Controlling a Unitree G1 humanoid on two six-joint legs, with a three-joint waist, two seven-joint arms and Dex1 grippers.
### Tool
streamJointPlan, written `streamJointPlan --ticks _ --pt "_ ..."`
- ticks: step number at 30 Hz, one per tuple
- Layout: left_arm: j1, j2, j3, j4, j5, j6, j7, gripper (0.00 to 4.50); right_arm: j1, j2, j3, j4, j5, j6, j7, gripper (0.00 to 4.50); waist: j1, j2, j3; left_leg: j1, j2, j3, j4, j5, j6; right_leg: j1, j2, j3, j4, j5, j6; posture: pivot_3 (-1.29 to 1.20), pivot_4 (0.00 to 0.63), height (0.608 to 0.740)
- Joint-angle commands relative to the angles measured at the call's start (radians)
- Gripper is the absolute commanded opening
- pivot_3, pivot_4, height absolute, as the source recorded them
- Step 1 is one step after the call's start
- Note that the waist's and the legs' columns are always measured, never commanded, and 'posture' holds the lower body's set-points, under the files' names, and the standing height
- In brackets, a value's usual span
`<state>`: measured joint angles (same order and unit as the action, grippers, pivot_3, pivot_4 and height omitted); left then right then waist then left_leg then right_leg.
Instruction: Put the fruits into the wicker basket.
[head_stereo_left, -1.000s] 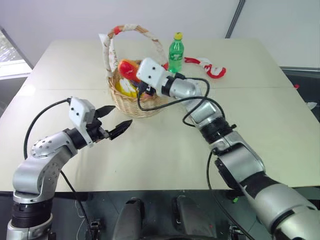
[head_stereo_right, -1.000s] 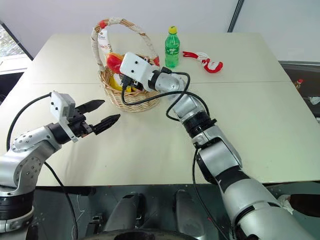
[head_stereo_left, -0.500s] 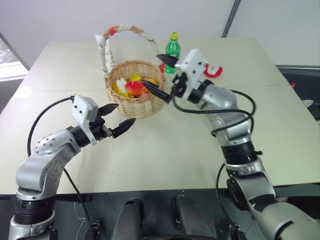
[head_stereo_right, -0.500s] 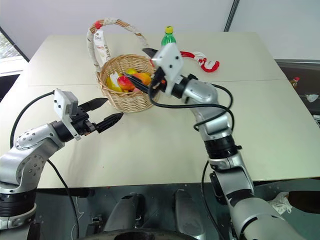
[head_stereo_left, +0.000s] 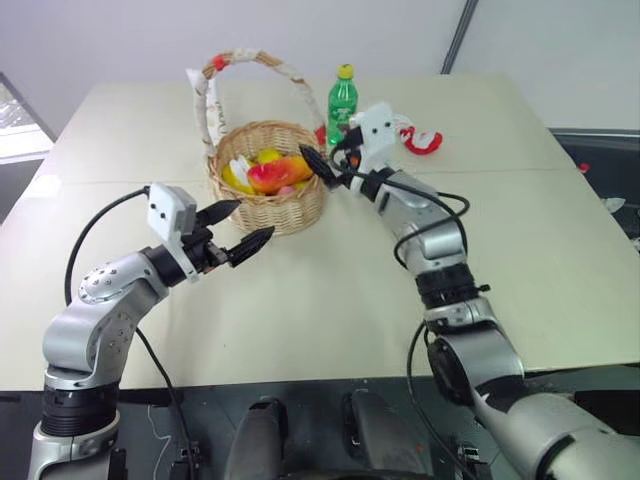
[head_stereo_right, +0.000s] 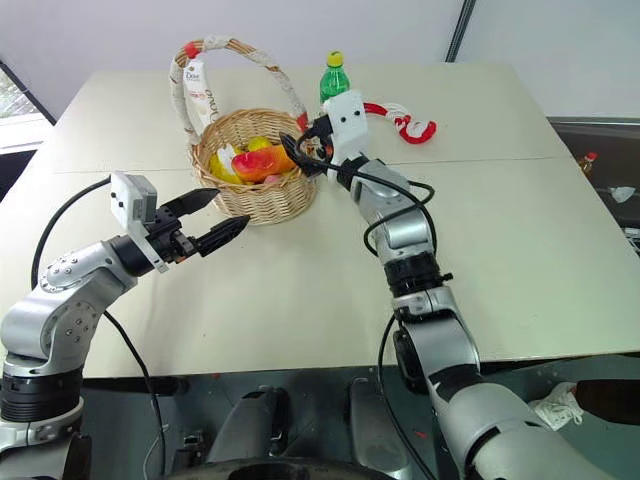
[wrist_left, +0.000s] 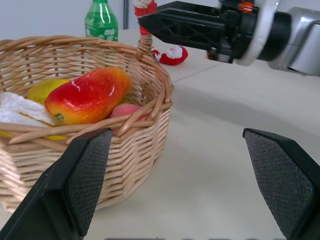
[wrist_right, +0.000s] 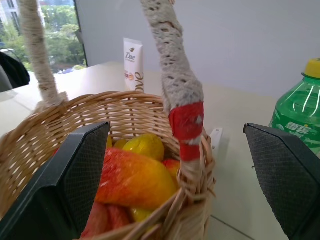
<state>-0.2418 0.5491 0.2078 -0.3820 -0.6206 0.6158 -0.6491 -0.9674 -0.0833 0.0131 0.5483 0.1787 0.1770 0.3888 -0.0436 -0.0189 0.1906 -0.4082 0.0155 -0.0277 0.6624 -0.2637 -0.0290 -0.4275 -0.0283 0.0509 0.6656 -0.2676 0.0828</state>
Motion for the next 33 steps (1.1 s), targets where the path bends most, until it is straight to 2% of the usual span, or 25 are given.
streamJointPlan --ticks 1,6,7,8,14,17,23,29,33 --pt "0.013 0.002 0.016 -0.037 -0.004 -0.023 0.011 4.50 -0.076 0.009 -0.043 0.128 0.005 -0.095 -0.002 3.62 -0.001 0.000 0.000 0.000 0.000 0.000 0.000 0.000 0.000 0.000 0.000 0.000 0.000 0.000 0.000 0.00 0.150 0.740" --pt "0.033 0.005 0.028 -0.055 -0.011 -0.023 0.021 4.50 -0.094 0.015 -0.057 0.183 0.015 -0.144 0.027 1.10 -0.002 0.000 0.000 0.000 0.000 0.000 0.000 0.000 0.000 0.000 0.000 0.000 0.000 0.000 0.000 0.00 0.150 0.740" --pt "0.037 0.005 0.028 -0.057 -0.012 -0.024 0.022 4.50 -0.090 0.017 -0.056 0.180 0.013 -0.154 0.032 0.48 -0.002 0.000 0.000 0.000 0.000 0.000 0.000 0.000 0.000 0.000 0.000 0.000 0.000 0.000 0.000 0.00 0.150 0.740" --pt "0.040 0.004 0.028 -0.059 -0.012 -0.024 0.023 4.50 -0.086 0.018 -0.055 0.176 0.011 -0.162 0.035 0.08 -0.003 0.000 0.000 0.000 0.000 0.000 0.000 0.000 0.000 0.000 0.000 0.000 0.000 0.000 0.000 0.00 0.150 0.740" --pt "0.033 0.000 0.015 -0.055 -0.008 -0.032 0.028 4.50 -0.002 -0.030 -0.060 0.017 -0.019 -0.191 0.001 0.08 0.000 0.000 0.000 0.000 0.001 0.000 0.000 0.000 0.000 0.000 0.000 0.000 0.000 0.000 0.000 0.00 0.150 0.740" --pt "0.027 0.000 0.010 -0.052 -0.008 -0.033 0.024 4.50 0.094 -0.105 -0.077 -0.177 -0.027 -0.158 0.000 0.08 0.008 0.000 0.000 -0.001 0.000 -0.001 0.000 0.000 0.000 0.000 -0.001 0.000 -0.001 0.000 0.000 0.00 0.150 0.740" --pt "0.002 0.000 -0.011 -0.025 -0.010 -0.037 -0.003 4.50 0.321 -0.321 -0.240 -0.556 0.066 0.029 0.014 0.08 0.022 0.001 0.000 -0.002 -0.001 -0.001 0.000 0.000 0.000 0.000 -0.002 0.000 -0.002 0.000 0.000 0.00 0.150 0.740" --pt "-0.048 -0.021 -0.065 0.037 0.010 -0.051 -0.027 4.50 0.435 -0.394 -0.428 -0.601 0.104 0.124 -0.109 0.08 0.013 0.001 0.000 0.000 -0.001 0.002 0.000 0.000 0.000 0.000 0.002 0.002 -0.001 0.000 0.000 0.00 0.150 0.740" --pt "-0.075 -0.027 -0.087 0.072 0.021 -0.063 -0.041 4.50 0.459 -0.402 -0.469 -0.559 0.074 0.125 -0.185 0.08 -0.001 0.001 0.001 0.000 -0.001 0.003 0.000 0.000 0.001 0.000 0.002 0.002 -0.001 0.000 0.000 0.00 0.150 0.740"
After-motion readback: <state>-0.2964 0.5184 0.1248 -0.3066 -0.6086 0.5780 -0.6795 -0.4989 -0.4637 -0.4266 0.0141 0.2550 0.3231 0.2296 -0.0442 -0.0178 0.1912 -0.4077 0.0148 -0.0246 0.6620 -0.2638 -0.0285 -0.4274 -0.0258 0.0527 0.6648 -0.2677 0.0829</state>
